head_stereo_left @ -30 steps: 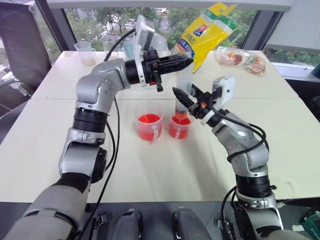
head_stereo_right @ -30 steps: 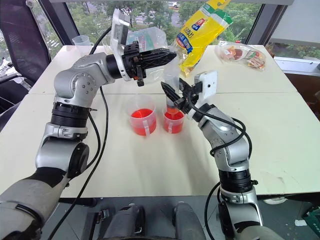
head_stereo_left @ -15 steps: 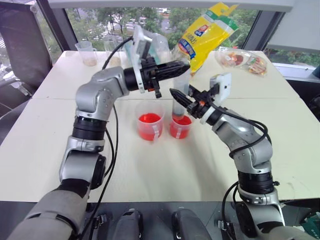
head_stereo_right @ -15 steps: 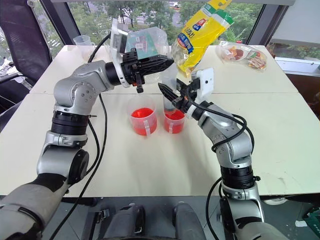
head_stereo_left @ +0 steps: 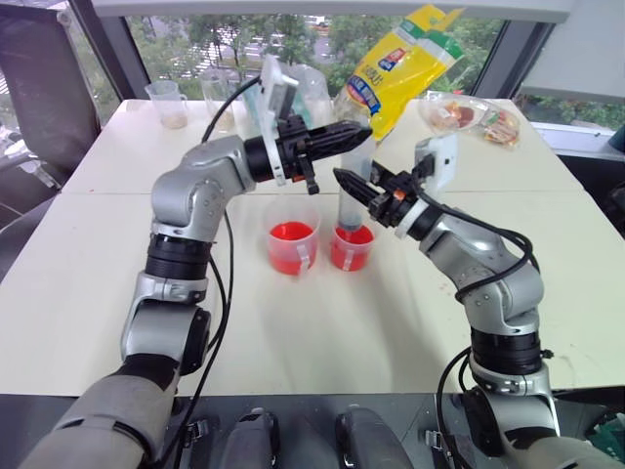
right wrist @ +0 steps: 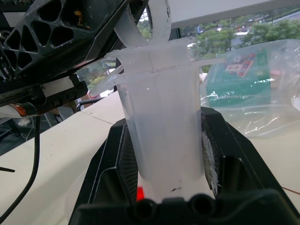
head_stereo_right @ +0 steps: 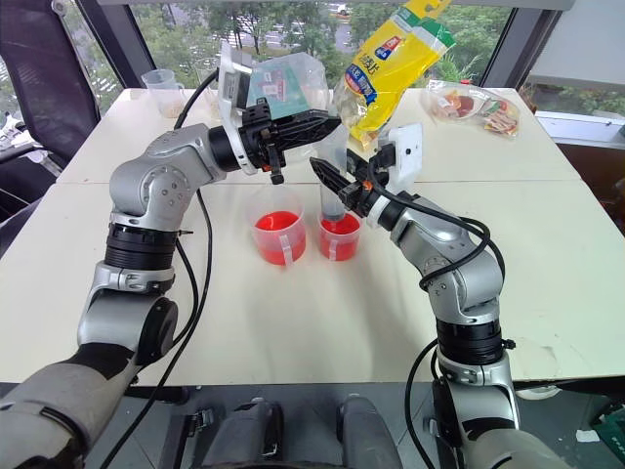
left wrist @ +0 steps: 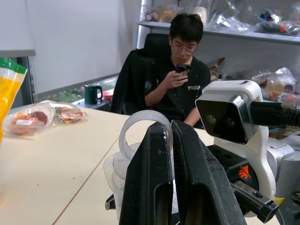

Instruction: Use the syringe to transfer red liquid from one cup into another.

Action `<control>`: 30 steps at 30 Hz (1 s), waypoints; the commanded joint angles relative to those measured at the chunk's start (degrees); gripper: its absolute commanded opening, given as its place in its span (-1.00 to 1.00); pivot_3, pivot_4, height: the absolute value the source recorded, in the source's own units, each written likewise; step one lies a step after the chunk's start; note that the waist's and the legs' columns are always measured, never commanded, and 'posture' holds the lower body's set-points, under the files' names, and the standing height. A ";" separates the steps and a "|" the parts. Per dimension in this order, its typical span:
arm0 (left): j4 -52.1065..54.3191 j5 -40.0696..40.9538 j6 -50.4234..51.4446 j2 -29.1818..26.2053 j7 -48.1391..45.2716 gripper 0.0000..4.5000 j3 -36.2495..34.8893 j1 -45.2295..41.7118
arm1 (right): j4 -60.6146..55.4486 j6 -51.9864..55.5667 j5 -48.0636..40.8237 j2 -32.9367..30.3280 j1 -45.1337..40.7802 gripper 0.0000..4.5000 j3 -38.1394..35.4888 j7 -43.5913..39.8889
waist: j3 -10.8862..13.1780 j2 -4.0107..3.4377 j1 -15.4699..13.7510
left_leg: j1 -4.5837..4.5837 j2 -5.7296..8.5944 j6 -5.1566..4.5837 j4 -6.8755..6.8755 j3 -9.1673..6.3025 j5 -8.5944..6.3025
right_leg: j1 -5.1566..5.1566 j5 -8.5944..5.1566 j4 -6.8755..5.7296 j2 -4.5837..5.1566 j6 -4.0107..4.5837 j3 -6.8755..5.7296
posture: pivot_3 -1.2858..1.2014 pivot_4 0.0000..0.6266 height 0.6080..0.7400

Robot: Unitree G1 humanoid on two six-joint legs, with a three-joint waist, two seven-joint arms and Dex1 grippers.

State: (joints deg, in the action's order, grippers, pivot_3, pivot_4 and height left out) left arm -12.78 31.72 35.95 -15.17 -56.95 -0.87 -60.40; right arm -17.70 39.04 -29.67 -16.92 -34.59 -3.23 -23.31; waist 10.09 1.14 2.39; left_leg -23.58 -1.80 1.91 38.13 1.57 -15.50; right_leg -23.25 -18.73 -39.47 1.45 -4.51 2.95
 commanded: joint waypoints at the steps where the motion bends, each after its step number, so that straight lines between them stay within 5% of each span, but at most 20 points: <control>1: 0.83 1.13 3.44 0.32 -0.61 -0.54 1.68 1.02 | -4.28 -4.42 -1.23 0.12 -2.66 -0.36 -3.19 0.28 | 0.00 0.00 -0.04 | 0.00 0.00 0.00 0.00 0.00 0.00 | 0.00 0.00 0.00 0.00 0.00 0.00 | 0.03 -0.52 1.00; 8: 3.99 3.08 4.65 -3.79 1.16 0.98 -2.25 0.37 | -3.61 -4.86 -0.37 -0.24 -0.60 -0.36 -2.41 -0.41 | 0.00 0.00 0.17 | 0.01 -0.01 0.00 -0.01 0.00 0.00 | -0.01 0.00 0.00 -0.01 0.00 0.00 | 0.03 -0.52 1.00; 20: 18.43 9.27 11.87 -16.16 5.11 0.98 -9.69 9.65 | -4.03 0.10 -4.46 -1.71 -3.48 -0.36 -5.04 1.05 | 0.00 0.00 0.07 | 0.01 -0.02 0.00 -0.01 -0.02 0.00 | 0.00 0.00 0.00 0.05 0.00 0.00 | 0.03 -0.52 1.00; 26: 25.59 10.72 13.34 -19.30 7.25 0.98 -10.28 17.94 | 6.35 16.92 -10.75 -9.25 -16.39 -0.36 -13.15 6.03 | 0.00 -0.01 -0.04 | 0.02 0.00 -0.01 0.00 -0.02 -0.01 | 0.04 0.00 0.00 0.11 0.01 -0.02 | 0.03 -0.52 1.00; 30: 28.47 12.01 13.72 -19.35 9.27 0.98 -10.88 21.00 | 18.56 30.67 -8.23 -17.96 -24.86 -0.36 -11.08 6.48 | 0.00 0.00 -0.26 | 0.02 0.00 -0.03 -0.01 -0.04 -0.02 | 0.05 0.00 0.03 0.13 0.01 -0.04 | 0.03 -0.52 1.00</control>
State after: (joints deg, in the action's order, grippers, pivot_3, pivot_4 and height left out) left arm 13.13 42.38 49.79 -33.91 -48.42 -10.14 -38.86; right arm -1.74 64.88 -38.45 -32.99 -57.87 -14.57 -16.62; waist 10.09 1.14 2.13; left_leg -23.57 -1.80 1.86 38.11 1.54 -15.53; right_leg -23.18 -18.72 -39.39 1.57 -4.49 2.91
